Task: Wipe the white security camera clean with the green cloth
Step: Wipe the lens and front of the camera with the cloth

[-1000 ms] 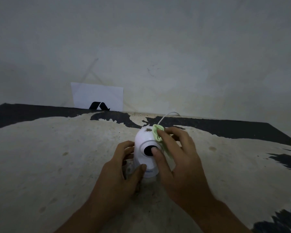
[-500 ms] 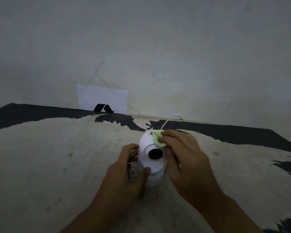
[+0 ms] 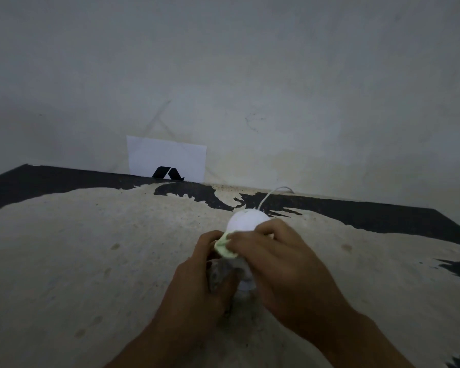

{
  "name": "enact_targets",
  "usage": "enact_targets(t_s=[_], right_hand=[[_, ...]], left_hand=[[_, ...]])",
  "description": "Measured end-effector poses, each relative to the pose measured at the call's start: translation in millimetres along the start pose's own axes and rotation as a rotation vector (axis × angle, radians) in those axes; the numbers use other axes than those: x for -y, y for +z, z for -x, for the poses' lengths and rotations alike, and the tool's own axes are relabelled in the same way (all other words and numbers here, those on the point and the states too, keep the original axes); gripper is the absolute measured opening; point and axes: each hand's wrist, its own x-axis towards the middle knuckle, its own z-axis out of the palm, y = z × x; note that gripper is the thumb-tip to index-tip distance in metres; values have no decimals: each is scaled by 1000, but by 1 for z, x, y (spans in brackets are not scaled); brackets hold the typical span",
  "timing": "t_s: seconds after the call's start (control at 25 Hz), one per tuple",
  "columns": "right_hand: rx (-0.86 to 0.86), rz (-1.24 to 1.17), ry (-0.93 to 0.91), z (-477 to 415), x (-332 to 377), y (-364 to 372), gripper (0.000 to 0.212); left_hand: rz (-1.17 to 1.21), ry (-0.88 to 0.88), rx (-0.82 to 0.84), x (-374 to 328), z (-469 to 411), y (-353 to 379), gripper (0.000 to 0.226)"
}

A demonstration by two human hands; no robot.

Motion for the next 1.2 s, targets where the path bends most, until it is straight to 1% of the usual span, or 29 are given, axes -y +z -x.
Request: enact_targets(t_s=[0.04, 0.08, 0.2, 0.24, 0.28, 0.36, 0.44, 0.56, 0.6, 0.64, 0.68, 0.72, 0.76, 0.8, 0.84, 0.92, 0.96, 1.04, 1.08, 1.12, 1.2], right_hand=[[18, -9, -45, 1, 1, -2, 29], [-19, -49, -10, 0, -1, -5, 29], [-273, -158, 300, -1, -20, -10, 25], [-291, -146, 385, -1, -25, -9, 26], [-270, -130, 440, 0, -29, -5, 27], [-206, -121, 478, -1, -27, 3, 32], [-164, -89, 400, -7, -15, 4, 35], [-35, 39, 79, -17, 4, -1, 29], [3, 36, 10, -18, 6, -2, 28], [0, -5, 21, -19, 5, -4, 27], [-48, -79, 111, -18, 1, -6, 27], [-130, -142, 248, -17, -7, -8, 27], [-204, -163, 379, -16, -16, -10, 26], [-237, -159, 482, -15, -25, -11, 24], [-230, -156, 553, -13, -31, -12, 22], [-167, -194, 597, -11, -32, -7, 21], [-130, -219, 594, -12, -29, -3, 23], [-75, -230, 565, -15, -15, 3, 33], [-54, -197, 503, -18, -9, 4, 38], [-23, -130, 403, -20, -4, 4, 41], [43, -17, 197, -22, 1, 2, 41]], left_hand=[[8, 3, -3, 0, 0, 0, 51], [4, 7, -3, 1, 0, -1, 51], [-26, 6, 6, -1, 0, -2, 53], [-33, 7, 4, -1, 0, -2, 53], [-38, 9, 1, -1, 0, -1, 53], [-46, 2, 0, -1, 1, -2, 53], [-44, -6, 3, -2, 0, -2, 54], [-39, -36, -34, -5, 0, 0, 54], [-43, -54, -52, -6, 0, 0, 54], [-47, -58, -57, -6, 1, 0, 53], [-41, -45, -48, -5, 0, -1, 52], [-27, -29, -25, -4, 0, -1, 51], [-14, -21, -5, -3, 1, -2, 51], [-5, -21, 1, -3, 1, -3, 52], [-2, -24, -2, -3, 2, -4, 54], [2, -19, -9, -5, 1, -3, 54], [2, -12, -11, -5, 1, -3, 54], [6, -15, 0, -3, 0, -2, 52], [11, -27, 10, -3, 0, -2, 52], [13, -36, 18, -3, 0, -2, 52], [9, -40, 14, -2, -1, -1, 51]])
